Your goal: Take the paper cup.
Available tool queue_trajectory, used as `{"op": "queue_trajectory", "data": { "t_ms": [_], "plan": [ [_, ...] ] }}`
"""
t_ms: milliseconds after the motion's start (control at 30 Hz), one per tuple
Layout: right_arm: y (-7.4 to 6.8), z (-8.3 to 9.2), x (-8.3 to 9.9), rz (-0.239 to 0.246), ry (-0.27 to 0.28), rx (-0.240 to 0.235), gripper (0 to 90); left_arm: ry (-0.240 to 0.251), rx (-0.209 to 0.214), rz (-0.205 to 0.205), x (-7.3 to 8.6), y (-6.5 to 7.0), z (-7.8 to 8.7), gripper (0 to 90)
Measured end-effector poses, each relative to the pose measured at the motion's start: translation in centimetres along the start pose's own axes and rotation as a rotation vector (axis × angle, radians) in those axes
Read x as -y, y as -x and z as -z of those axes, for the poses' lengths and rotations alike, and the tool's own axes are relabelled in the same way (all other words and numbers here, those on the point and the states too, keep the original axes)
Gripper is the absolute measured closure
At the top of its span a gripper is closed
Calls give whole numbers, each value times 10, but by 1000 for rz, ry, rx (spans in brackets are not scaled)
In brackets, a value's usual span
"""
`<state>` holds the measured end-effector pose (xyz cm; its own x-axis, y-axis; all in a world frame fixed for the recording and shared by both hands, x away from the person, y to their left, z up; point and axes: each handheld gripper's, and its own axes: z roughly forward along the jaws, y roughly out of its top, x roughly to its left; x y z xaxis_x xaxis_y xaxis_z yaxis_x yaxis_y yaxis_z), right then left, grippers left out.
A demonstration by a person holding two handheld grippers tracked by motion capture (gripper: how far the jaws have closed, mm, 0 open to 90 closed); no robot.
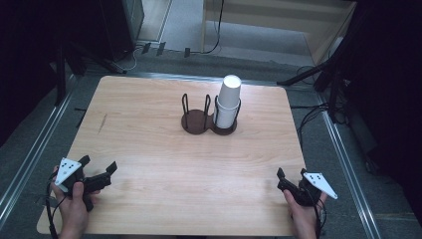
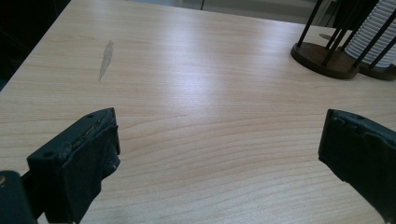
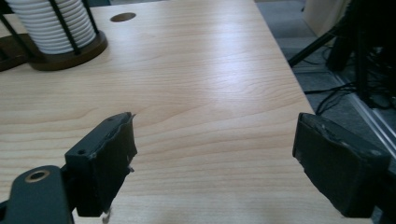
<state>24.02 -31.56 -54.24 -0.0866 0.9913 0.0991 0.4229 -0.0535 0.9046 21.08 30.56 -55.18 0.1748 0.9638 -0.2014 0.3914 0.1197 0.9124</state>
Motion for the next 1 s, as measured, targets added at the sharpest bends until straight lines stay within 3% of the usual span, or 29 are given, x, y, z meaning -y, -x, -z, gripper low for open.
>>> {"op": "queue_trajectory", "data": {
  "t_ms": [233,433,600,900,1000],
  "plan": [
    [1,1,-3,-7,7,11,140,-13,8,3,-1,-1,-1,0],
    [-12,-2,-10,2,12,-23,146,-25,10,17,-1,-2,-2,0],
    [-34,-8,-23,63,6,-65,151,-31,11,18,-2,-2,-4,0],
    [-54,-22,-39,71,-4,-87,160,-32,20,21,-2,-3,-3,0],
    [-67,-27,-49,87,1,-101,160,-36,26,25,-2,-4,-4,0]
  ]
}}
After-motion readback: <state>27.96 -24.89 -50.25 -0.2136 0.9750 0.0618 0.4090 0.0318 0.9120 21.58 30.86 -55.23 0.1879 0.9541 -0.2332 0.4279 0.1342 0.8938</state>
